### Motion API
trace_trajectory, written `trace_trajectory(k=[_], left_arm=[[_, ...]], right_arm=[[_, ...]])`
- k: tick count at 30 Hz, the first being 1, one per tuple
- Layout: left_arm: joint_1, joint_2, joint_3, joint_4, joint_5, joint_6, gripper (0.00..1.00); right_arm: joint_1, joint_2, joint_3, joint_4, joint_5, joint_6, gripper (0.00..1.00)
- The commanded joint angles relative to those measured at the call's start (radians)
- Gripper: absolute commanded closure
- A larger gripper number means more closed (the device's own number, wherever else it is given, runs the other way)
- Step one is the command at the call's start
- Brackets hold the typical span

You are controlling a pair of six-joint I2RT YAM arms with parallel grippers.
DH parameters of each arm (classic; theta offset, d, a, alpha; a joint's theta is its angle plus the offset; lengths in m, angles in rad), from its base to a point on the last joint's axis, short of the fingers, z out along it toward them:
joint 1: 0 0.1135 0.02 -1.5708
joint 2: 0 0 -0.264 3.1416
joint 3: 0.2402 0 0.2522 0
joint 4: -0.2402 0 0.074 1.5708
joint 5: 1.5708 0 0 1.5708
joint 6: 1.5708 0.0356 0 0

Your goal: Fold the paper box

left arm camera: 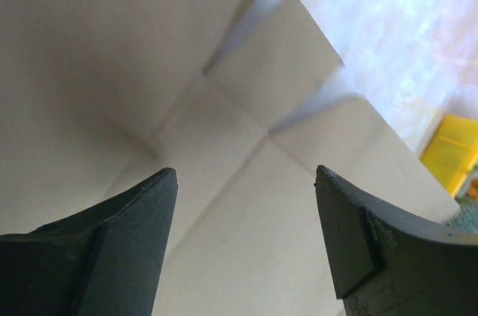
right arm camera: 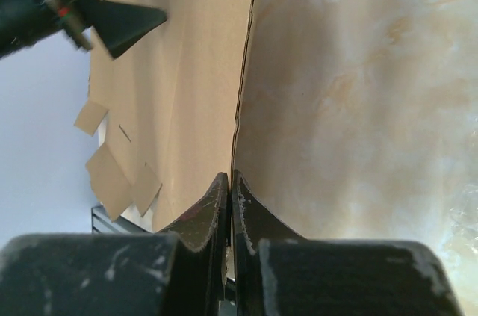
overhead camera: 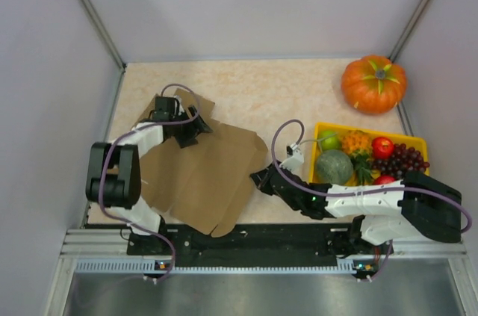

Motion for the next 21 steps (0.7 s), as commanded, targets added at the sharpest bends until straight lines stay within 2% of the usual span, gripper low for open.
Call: trace_trajectory(k=[1, 7, 11, 14, 16, 17, 18, 19, 20, 21], left_arm=[[-0.007, 0.182, 0.116, 0.081, 0.001, -0.018, 0.21], [-0.027, 0.358, 0.228, 0.133, 0.037, -0.064, 0.23], [-0.062, 0.521, 0.401, 0.104, 0.122, -0.055, 0.24], [-0.091, 0.601, 0.492, 0.116, 0.178, -0.045, 0.24], [-0.102, 0.636, 0.544, 0.11, 0.231, -0.033, 0.24], [-0.105, 0.659, 0.613, 0.081, 0.242, -0.02, 0.25], [-0.107, 0.661, 0.644, 0.047, 0.244, 0.022, 0.25], [-0.107, 0.652, 0.668, -0.005, 0.242, 0.046, 0.25], [-0.107, 0.604, 0.69, -0.026, 0.241, 0.072, 0.24], [-0.105, 0.571, 0.696, -0.056, 0.224, 0.136, 0.23]], right_arm=[[0.027, -0.032, -0.057, 0.19, -0.029, -0.161, 1.0], [0.03, -0.005, -0.091, 0.245, -0.054, -0.135, 0.98], [0.031, 0.106, -0.046, 0.348, -0.208, -0.161, 0.93], [0.033, 0.163, -0.014, 0.417, -0.303, -0.221, 0.83], [0.033, 0.154, -0.006, 0.396, -0.325, -0.292, 0.6], [0.031, 0.14, 0.003, 0.318, -0.362, -0.335, 0.49], [0.028, 0.123, 0.047, 0.24, -0.377, -0.386, 0.32], [0.028, 0.111, 0.075, 0.131, -0.383, -0.488, 0.23], [0.022, 0.085, 0.098, -0.022, -0.403, -0.538, 0.2], [0.009, 0.069, 0.112, -0.084, -0.425, -0.567, 0.13]])
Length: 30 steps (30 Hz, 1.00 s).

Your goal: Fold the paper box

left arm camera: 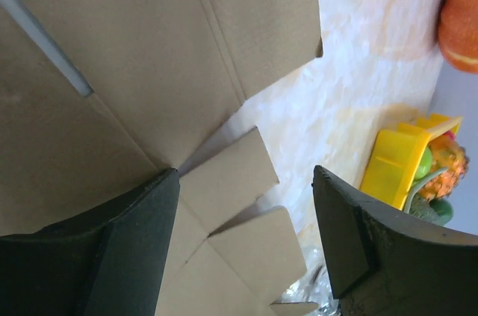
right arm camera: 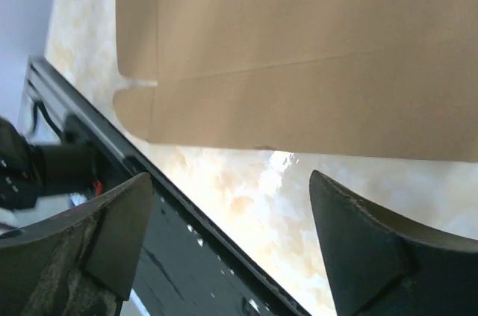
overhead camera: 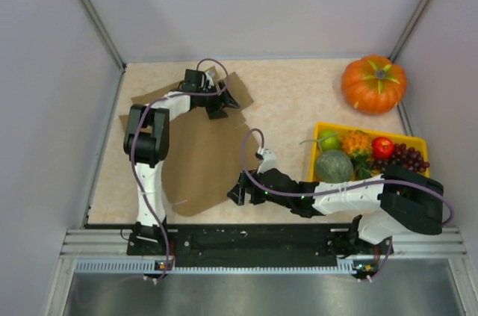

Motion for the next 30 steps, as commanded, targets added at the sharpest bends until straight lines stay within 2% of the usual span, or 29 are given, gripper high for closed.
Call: trace_trajectory(k=[1, 2, 4, 5, 6, 9, 11, 12, 14, 15, 16, 21, 23, 24, 27, 30], left_arm=[[0.001, -0.096, 0.073, -0.184, -0.055, 0.193, 0.22], [0.004, -0.183, 0.07, -0.21, -0.075, 0.221, 0.21], [0.024, -0.283, 0.04, -0.226, -0.092, 0.27, 0.18], [0.031, -0.386, -0.007, -0.226, -0.123, 0.281, 0.17], [0.037, -0.434, -0.031, -0.229, -0.14, 0.301, 0.16], [0.065, -0.622, -0.152, -0.221, -0.209, 0.295, 0.14], [0.08, -0.749, -0.262, -0.203, -0.256, 0.266, 0.13], [0.096, -0.79, -0.302, -0.162, -0.29, 0.237, 0.13], [0.117, -0.9, -0.419, -0.114, -0.304, 0.195, 0.12], [0.132, -0.929, -0.448, -0.082, -0.283, 0.16, 0.13], [0.134, -0.957, -0.497, -0.066, -0.27, 0.146, 0.12], [0.131, -1.104, -0.621, 0.013, -0.154, 0.1, 0.14], [0.131, -1.147, -0.647, -0.022, -0.152, 0.113, 0.14], [0.131, -1.16, -0.652, -0.044, -0.157, 0.135, 0.14], [0.131, -1.21, -0.663, -0.114, -0.158, 0.164, 0.14], [0.133, -1.258, -0.671, -0.169, -0.154, 0.187, 0.15]], right_arm=[[-0.069, -0.102, 0.105, -0.297, -0.171, -0.288, 0.13], [-0.106, -0.126, 0.097, -0.313, -0.275, -0.302, 0.13], [-0.204, -0.209, 0.125, -0.418, -0.303, -0.383, 0.13], [-0.24, -0.223, 0.151, -0.452, -0.334, -0.42, 0.12], [-0.289, -0.22, 0.224, -0.533, -0.354, -0.451, 0.11], [-0.473, -0.164, 0.35, -0.544, -0.406, -0.526, 0.11], [-0.578, -0.029, 0.436, -0.503, -0.446, -0.59, 0.1], [-0.603, 0.028, 0.533, -0.494, -0.437, -0.609, 0.11], [-0.681, 0.22, 0.653, -0.477, -0.443, -0.586, 0.1], [-0.711, 0.286, 0.782, -0.468, -0.486, -0.565, 0.11], [-0.731, 0.429, 0.847, -0.454, -0.563, -0.516, 0.13], [-0.786, 0.772, 1.26, -0.454, -0.607, -0.39, 0.15], [-0.794, 0.919, 1.384, -0.501, -0.626, -0.362, 0.17], [-0.795, 0.959, 1.494, -0.526, -0.621, -0.359, 0.18], [-0.797, 1.111, 1.664, -0.575, -0.622, -0.354, 0.2], [-0.794, 1.202, 1.731, -0.511, -0.688, -0.299, 0.28]])
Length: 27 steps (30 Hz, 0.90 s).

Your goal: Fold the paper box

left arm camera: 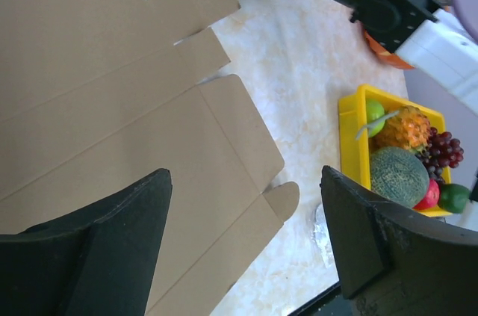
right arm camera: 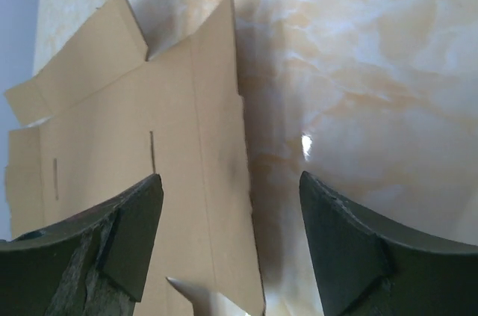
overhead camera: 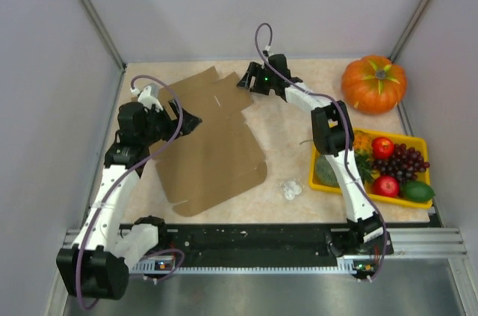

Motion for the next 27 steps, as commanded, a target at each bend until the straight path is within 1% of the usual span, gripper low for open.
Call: trace_trajectory(k=[1, 2, 4, 5, 7, 9, 10, 11, 13, 14, 15, 17, 18, 19, 20, 21, 22, 23, 24, 25, 27], left_arm=[[0.002, -0.084, -0.003, -0.046, 0.025, 0.052, 0.16], [0.002, -0.104, -0.003, -0.066, 0.01, 0.058, 0.16], [0.002, -0.118, 0.004, -0.085, -0.004, 0.075, 0.16], [0.002, -0.118, 0.01, -0.091, -0.012, 0.08, 0.16], [0.004, -0.105, 0.027, -0.113, -0.038, 0.08, 0.16], [0.007, -0.089, 0.043, -0.123, -0.064, 0.045, 0.16], [0.011, -0.073, 0.056, -0.119, -0.067, 0.035, 0.16], [0.014, -0.066, 0.064, -0.117, -0.078, 0.029, 0.16], [0.033, -0.056, 0.076, -0.103, -0.149, -0.017, 0.16], [0.047, -0.052, 0.078, -0.096, -0.166, -0.043, 0.15], [0.101, -0.049, 0.073, -0.077, -0.161, -0.095, 0.15], [0.163, -0.029, 0.046, 0.019, -0.092, -0.147, 0.15], [0.239, -0.018, 0.037, 0.044, -0.069, -0.205, 0.15], [0.275, 0.012, 0.011, 0.082, -0.009, -0.23, 0.15], [0.31, 0.034, -0.005, 0.196, 0.023, -0.251, 0.16], [0.37, 0.059, -0.016, 0.25, 0.059, -0.279, 0.18], [0.393, 0.126, -0.019, 0.322, 0.089, -0.276, 0.18], [0.412, 0.166, -0.002, 0.363, 0.118, -0.24, 0.19], [0.441, 0.21, 0.05, 0.357, 0.116, -0.218, 0.19], [0.456, 0.294, 0.07, 0.361, 0.125, -0.2, 0.19], [0.482, 0.382, 0.124, 0.436, 0.197, -0.169, 0.19]], right_arm=[[0.007, 0.1, 0.134, 0.049, -0.125, 0.105, 0.32], [0.007, 0.114, 0.131, 0.072, -0.143, 0.127, 0.41], [0.009, 0.137, 0.108, 0.217, -0.217, 0.195, 0.49], [0.007, 0.14, 0.098, 0.265, -0.235, 0.217, 0.58], [0.007, 0.128, 0.085, 0.335, -0.278, 0.256, 0.68], [0.007, 0.097, 0.082, 0.342, -0.285, 0.254, 0.83], [0.005, 0.054, 0.081, 0.331, -0.276, 0.228, 0.89], [0.005, 0.022, 0.082, 0.283, -0.262, 0.208, 1.0], [-0.004, -0.041, 0.056, 0.253, -0.242, 0.153, 1.0], [-0.008, -0.117, 0.038, 0.257, -0.243, 0.145, 1.0], [-0.016, -0.15, -0.008, 0.264, -0.246, 0.129, 1.0], [-0.022, -0.254, -0.081, 0.276, -0.271, 0.11, 1.0], [-0.024, -0.288, -0.106, 0.28, -0.28, 0.096, 1.0], [-0.03, -0.317, -0.134, 0.288, -0.301, 0.067, 1.0], [-0.031, -0.345, -0.196, 0.306, -0.318, 0.055, 1.0], [-0.034, -0.398, -0.229, 0.363, -0.34, 0.047, 1.0], [-0.039, -0.417, -0.259, 0.392, -0.376, 0.049, 1.0], [-0.042, -0.435, -0.307, 0.415, -0.394, 0.053, 1.0], [-0.048, -0.46, -0.323, 0.46, -0.418, 0.061, 1.0], [-0.056, -0.474, -0.341, 0.475, -0.459, 0.066, 1.0], [-0.065, -0.518, -0.411, 0.53, -0.484, 0.088, 1.0]])
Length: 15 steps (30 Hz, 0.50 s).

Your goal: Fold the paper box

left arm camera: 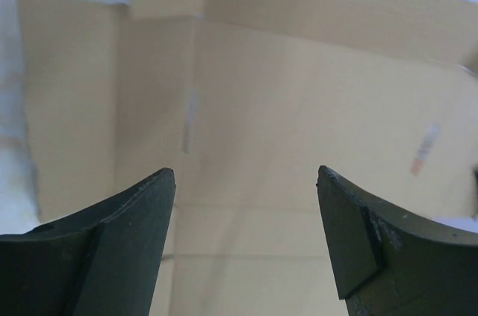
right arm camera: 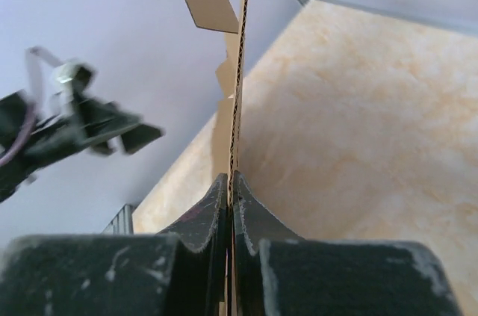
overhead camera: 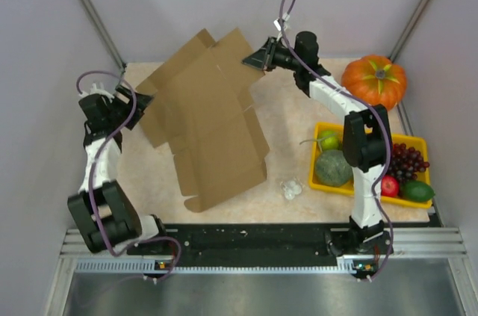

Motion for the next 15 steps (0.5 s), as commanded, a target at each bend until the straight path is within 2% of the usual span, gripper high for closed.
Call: trace_trajectory(k=[1, 4, 5, 6, 7, 9, 10, 12, 15], left_arm=[[0.06, 0.226, 0.106, 0.229, 0.196, 0.022, 0.19], [0.078, 0.37, 0.107, 0.483, 0.279, -0.073, 0.2], [0.087, 0.4, 0.102, 0.557, 0.299, -0.137, 0.24], [0.087, 0.42, 0.078, 0.72, 0.311, -0.164, 0.25], [0.089, 0.452, 0.068, 0.784, 0.314, -0.184, 0.26], [0.087, 0.495, 0.085, 0.905, 0.351, -0.222, 0.36], [0.087, 0.5, 0.087, 0.935, 0.354, -0.219, 0.39], [0.087, 0.514, 0.102, 0.949, 0.353, -0.169, 0.36], [0.084, 0.541, 0.166, 0.81, 0.376, -0.066, 0.3]], right_arm=[[-0.034, -0.1, -0.117, 0.218, -0.134, 0.007, 1.0], [-0.054, -0.131, -0.179, 0.273, -0.158, 0.038, 1.0], [-0.061, -0.134, -0.193, 0.283, -0.166, 0.046, 1.0], [-0.065, -0.138, -0.2, 0.299, -0.174, 0.059, 1.0], [-0.069, -0.146, -0.208, 0.315, -0.184, 0.067, 1.0], [-0.083, -0.152, -0.227, 0.358, -0.204, 0.092, 1.0], [-0.089, -0.154, -0.23, 0.366, -0.21, 0.096, 1.0], [-0.104, -0.155, -0.253, 0.418, -0.218, 0.13, 1.0], [-0.121, -0.142, -0.266, 0.503, -0.236, 0.191, 1.0]])
